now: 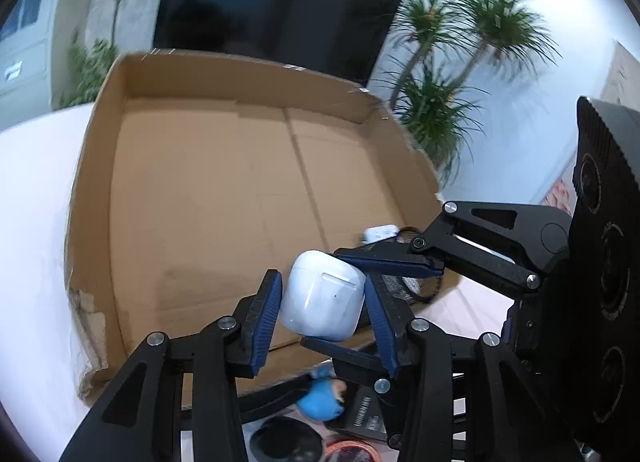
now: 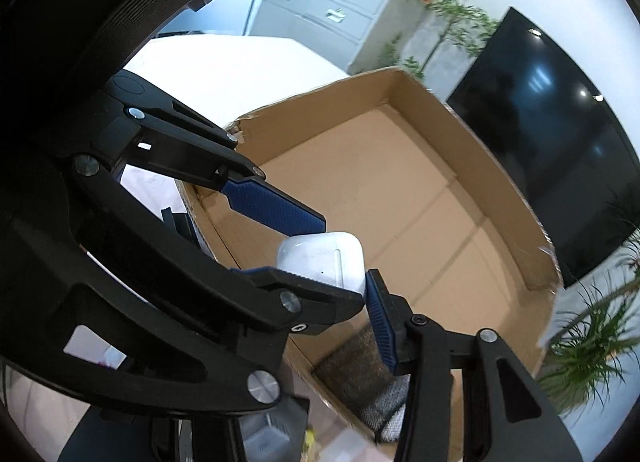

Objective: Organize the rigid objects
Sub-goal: 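Carry the earbud case into the box and open the right gripper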

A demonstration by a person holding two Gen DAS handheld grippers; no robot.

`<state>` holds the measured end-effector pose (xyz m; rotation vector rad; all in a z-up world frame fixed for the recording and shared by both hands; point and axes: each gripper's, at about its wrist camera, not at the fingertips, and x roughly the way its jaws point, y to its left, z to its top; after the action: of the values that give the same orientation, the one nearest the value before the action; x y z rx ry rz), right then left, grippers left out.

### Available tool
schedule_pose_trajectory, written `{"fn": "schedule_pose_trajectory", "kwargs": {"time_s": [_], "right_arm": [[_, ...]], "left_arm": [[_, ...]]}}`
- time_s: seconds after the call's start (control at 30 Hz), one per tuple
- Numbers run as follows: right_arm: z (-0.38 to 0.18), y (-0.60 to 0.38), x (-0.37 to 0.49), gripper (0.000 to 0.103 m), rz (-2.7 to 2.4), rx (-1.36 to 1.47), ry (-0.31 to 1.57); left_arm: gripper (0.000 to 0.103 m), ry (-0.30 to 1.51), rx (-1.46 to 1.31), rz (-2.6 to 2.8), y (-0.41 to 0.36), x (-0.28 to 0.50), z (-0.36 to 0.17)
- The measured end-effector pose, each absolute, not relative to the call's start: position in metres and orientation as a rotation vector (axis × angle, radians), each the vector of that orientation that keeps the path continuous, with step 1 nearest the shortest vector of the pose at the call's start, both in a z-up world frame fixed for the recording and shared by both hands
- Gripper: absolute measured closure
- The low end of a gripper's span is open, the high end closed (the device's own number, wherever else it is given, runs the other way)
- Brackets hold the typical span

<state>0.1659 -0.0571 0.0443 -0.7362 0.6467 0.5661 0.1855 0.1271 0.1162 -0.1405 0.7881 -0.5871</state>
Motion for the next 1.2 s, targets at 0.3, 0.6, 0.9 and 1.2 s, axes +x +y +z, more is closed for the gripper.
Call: {"fn": "schedule_pose_trajectory", "kwargs": {"time_s": [0.3,0.6,0.9,1.2], "right_arm": [[0.014,-0.048,0.207,0.062,0.628,-0.702,0.746],[0.013,-0.054,0.206,0.053,0.607,-0.679,0.733],[0.065,-0.12,0.172,0.036,0.517,-0.533,0.69],[0.072,-0.213,0.127,0.025,0.387,-0.31,0.757]], "left_arm": [[0.076,0.871,-0.216,-0.521,0.136,0.221,0.077],[0.068,0.897,-0.272,-0.391,0.128,0.23,0.071],[0.04,0.859,-0.162,-0.482,0.085,0.194,0.111],[0.037,0.914,-0.05,-0.46,0.042,0.168,0.12]]}}
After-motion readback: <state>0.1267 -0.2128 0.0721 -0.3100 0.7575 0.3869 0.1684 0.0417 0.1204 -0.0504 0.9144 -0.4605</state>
